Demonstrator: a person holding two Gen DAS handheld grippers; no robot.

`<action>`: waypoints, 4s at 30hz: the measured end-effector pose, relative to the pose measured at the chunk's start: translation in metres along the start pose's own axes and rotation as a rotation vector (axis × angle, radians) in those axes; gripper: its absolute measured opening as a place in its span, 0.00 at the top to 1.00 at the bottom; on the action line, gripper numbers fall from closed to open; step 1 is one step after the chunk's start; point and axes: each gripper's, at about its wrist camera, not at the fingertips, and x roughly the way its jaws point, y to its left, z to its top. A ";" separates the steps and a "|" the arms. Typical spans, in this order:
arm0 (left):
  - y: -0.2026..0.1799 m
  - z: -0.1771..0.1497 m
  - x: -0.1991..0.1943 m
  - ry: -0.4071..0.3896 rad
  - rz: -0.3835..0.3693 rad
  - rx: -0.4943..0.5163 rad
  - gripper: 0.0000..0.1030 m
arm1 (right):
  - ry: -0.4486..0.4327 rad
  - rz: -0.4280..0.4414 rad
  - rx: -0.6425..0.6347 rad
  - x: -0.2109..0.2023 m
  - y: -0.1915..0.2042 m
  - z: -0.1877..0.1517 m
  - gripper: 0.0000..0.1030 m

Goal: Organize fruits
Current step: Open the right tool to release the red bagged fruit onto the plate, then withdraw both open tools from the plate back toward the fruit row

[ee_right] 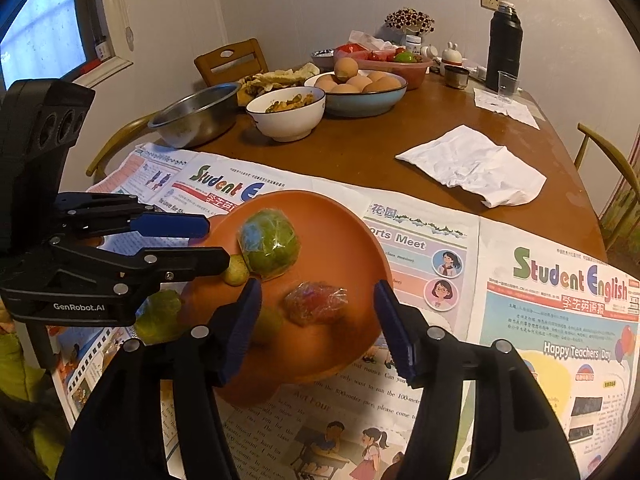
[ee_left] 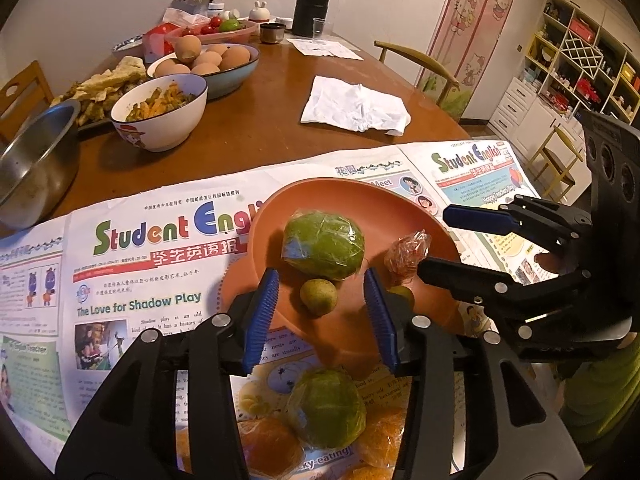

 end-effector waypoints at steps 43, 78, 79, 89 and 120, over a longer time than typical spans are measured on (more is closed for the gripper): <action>0.018 0.000 -0.053 -0.120 0.083 -0.060 0.10 | -0.093 -0.057 0.051 -0.041 -0.001 -0.003 0.08; 0.030 -0.032 -0.097 -0.178 0.121 -0.096 0.10 | -0.125 -0.025 0.010 -0.064 0.030 -0.013 0.06; 0.029 -0.034 -0.098 -0.176 0.124 -0.094 0.10 | -0.124 -0.024 0.009 -0.065 0.031 -0.013 0.06; 0.029 -0.044 -0.103 -0.178 0.136 -0.095 0.09 | -0.127 -0.007 -0.012 -0.070 0.043 -0.018 0.06; 0.026 -0.081 -0.099 -0.126 0.180 -0.090 0.09 | -0.058 0.052 -0.045 -0.059 0.074 -0.045 0.05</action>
